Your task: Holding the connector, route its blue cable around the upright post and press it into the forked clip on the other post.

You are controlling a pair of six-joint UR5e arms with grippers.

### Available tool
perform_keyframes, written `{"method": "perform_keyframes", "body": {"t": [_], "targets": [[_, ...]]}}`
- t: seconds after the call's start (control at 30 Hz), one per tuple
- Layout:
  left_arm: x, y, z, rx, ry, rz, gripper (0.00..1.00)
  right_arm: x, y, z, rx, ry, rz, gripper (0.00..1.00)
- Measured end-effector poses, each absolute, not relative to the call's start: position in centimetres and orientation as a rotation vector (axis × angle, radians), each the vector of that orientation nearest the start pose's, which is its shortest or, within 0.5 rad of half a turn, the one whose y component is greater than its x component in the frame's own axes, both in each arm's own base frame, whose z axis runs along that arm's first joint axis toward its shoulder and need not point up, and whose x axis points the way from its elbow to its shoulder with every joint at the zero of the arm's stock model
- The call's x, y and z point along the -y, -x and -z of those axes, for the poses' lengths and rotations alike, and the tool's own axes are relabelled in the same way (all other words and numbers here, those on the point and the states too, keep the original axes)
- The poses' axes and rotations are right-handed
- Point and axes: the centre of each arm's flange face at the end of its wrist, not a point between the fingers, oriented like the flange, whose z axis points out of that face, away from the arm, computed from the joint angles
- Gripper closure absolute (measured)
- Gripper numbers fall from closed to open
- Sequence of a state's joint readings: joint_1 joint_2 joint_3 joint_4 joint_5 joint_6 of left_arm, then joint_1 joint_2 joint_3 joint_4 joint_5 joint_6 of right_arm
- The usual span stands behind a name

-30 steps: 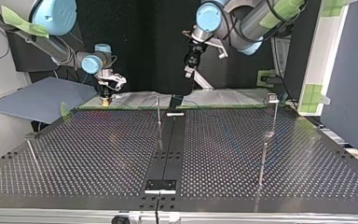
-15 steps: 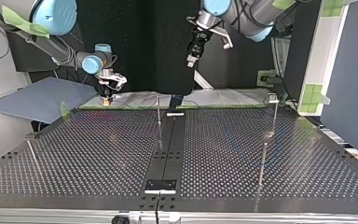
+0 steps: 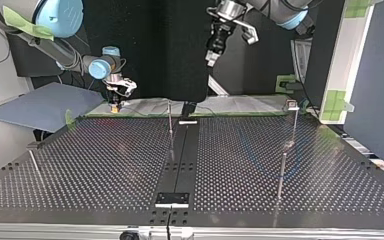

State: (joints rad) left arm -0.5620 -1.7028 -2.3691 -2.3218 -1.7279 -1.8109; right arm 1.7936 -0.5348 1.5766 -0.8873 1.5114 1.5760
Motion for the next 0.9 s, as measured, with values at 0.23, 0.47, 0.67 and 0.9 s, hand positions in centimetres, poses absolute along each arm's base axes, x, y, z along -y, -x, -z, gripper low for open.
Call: {"method": "perform_keyframes", "body": {"t": [0.23,0.47,0.67,0.9], "targets": [[29.1,-24.3,-16.8,-1.641,-0.159,0.466,0.07,60.0,-27.9,7.3,1.172,-1.537,-1.330,1.00],[29.1,-24.3,-18.3,-1.579,-0.150,0.478,0.07,60.1,-27.9,7.2,1.169,-1.532,-1.332,1.00],[29.4,-25.1,-18.7,-1.538,-0.151,0.465,0.07,60.2,-27.9,7.2,1.168,-1.531,-1.333,1.00],[29.5,-25.8,-19.2,-1.518,-0.102,0.478,0.07,60.4,-27.7,7.1,1.176,-1.518,-1.321,1.00]]}}
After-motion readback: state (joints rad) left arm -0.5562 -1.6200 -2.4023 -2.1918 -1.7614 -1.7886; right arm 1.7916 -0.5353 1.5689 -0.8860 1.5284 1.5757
